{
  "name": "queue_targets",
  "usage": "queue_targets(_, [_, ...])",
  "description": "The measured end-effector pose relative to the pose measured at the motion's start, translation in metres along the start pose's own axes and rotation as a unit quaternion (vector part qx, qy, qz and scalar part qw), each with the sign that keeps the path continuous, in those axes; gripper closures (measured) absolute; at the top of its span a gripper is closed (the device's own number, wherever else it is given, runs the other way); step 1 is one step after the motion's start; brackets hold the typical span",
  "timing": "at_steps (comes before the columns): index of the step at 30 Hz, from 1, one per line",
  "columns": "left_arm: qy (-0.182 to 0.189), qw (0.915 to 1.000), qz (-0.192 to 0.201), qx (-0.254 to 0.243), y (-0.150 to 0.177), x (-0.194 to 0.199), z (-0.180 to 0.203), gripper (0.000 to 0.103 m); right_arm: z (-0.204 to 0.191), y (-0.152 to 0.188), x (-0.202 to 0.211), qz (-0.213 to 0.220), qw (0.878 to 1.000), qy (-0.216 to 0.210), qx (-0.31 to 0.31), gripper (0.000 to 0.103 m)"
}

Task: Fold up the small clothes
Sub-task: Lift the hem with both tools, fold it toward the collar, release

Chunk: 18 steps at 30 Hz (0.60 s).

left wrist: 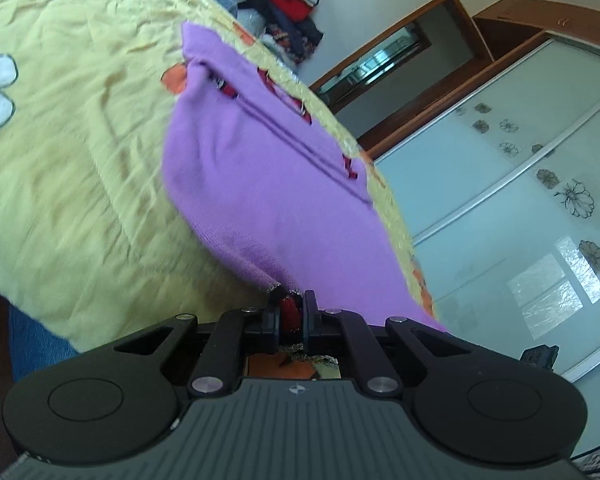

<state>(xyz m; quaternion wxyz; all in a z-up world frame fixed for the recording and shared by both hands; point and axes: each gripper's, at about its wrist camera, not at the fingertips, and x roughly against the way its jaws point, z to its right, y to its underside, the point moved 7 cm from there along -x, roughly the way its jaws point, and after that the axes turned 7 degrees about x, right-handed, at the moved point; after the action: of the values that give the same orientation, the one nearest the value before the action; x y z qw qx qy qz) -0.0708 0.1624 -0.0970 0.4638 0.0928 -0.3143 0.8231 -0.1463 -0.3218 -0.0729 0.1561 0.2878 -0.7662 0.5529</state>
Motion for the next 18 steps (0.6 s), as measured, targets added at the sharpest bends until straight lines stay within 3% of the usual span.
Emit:
queue_targets(8, [0.032,0.9958,0.047,0.072,-0.019,0.008,-0.012,0.094,0.01,-0.023,-0.006,0.037,0.998,-0.023,-0.047,0.1])
queue_targets(13, [0.058,0.9925,0.072,0.08,-0.062,-0.007,0.002,0.094,0.015,-0.065,-0.031,0.065,0.996,-0.037,-0.052,0.1])
queue_targets(18, [0.047,0.9923,0.083,0.079,-0.119,-0.043,0.003,0.094,0.038,-0.112,-0.088,0.067,0.995,-0.031,-0.063,0.1])
